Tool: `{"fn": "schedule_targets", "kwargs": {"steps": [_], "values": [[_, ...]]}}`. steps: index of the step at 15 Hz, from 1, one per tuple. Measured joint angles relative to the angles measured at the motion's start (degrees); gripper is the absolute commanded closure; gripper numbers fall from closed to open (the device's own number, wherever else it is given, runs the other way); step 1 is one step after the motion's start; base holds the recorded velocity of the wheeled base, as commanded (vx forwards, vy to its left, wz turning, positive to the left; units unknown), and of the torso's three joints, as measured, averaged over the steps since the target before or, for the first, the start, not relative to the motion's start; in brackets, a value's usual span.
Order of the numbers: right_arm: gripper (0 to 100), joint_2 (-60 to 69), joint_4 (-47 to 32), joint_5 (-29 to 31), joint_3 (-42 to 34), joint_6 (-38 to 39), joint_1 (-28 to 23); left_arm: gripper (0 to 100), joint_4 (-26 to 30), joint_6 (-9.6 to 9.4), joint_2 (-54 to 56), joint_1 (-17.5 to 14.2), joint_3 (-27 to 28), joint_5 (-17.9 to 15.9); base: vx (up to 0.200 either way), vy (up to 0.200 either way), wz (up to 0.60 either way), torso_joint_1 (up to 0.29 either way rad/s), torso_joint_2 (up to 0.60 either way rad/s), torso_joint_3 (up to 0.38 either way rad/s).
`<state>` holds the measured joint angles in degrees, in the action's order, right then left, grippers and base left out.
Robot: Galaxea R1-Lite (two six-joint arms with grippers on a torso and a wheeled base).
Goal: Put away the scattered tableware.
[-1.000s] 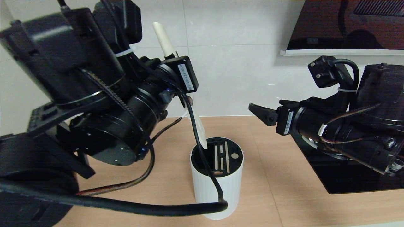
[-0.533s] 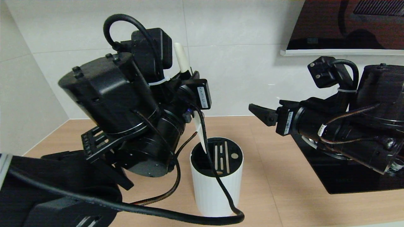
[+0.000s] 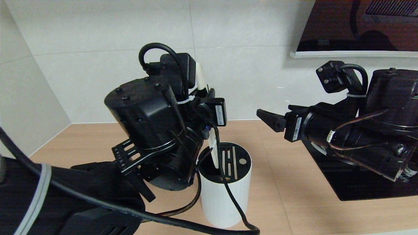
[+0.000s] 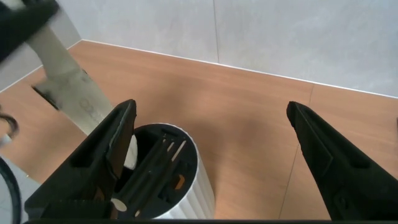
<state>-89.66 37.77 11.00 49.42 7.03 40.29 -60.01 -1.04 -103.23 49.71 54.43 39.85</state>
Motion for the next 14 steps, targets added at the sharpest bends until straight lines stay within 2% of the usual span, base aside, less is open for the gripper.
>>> {"fn": "schedule_targets", "kwargs": {"steps": [9, 14], "values": [[0, -0.61, 0.11, -0.05, -0.45, 0.00, 0.04, 100, 0.32, 4.04, -4.40, 1.13, -1.84, 0.11, 0.000, 0.000, 0.00, 0.000, 0.00, 0.000], [0, -0.72, 0.09, -0.07, -0.72, -0.01, 0.04, 100, 0.32, 4.94, -6.55, 1.19, -3.06, 0.11, 0.000, 0.000, 0.00, 0.000, 0.00, 0.000]]}}
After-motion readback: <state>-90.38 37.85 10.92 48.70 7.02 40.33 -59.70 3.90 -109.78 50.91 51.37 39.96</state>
